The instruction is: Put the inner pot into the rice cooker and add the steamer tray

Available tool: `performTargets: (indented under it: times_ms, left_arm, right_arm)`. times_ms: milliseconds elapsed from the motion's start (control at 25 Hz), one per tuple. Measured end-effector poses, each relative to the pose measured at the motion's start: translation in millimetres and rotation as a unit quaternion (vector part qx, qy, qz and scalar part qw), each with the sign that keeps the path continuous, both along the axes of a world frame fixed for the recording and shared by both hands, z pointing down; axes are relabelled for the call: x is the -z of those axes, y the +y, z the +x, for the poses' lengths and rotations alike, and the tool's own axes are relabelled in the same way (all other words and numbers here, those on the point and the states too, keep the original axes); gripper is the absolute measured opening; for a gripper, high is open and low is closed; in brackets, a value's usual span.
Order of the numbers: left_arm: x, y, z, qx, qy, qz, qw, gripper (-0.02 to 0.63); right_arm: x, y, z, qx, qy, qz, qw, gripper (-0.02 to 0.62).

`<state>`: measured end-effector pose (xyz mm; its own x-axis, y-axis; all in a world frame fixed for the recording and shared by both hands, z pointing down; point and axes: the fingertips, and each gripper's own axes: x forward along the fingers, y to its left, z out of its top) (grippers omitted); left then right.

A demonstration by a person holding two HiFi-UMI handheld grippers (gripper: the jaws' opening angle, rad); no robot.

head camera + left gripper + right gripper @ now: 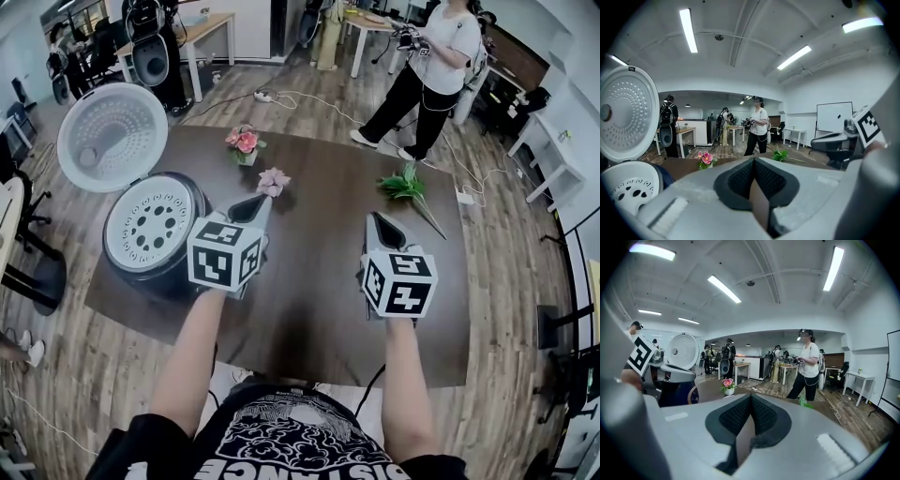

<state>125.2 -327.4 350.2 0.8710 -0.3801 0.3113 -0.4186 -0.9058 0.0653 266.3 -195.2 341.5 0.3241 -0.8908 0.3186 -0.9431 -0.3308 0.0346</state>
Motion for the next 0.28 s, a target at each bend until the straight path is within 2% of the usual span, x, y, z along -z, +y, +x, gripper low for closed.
performTargets:
  times_ms: [280]
  left_arm:
    - [-3.6, 1.6, 3.5, -0.006, -0.004, 0.0, 1.0, 0.003]
  right_arm:
    - [-4.2, -2.1, 0.2, 0.003, -0.002, -0.002, 1.0, -0.002]
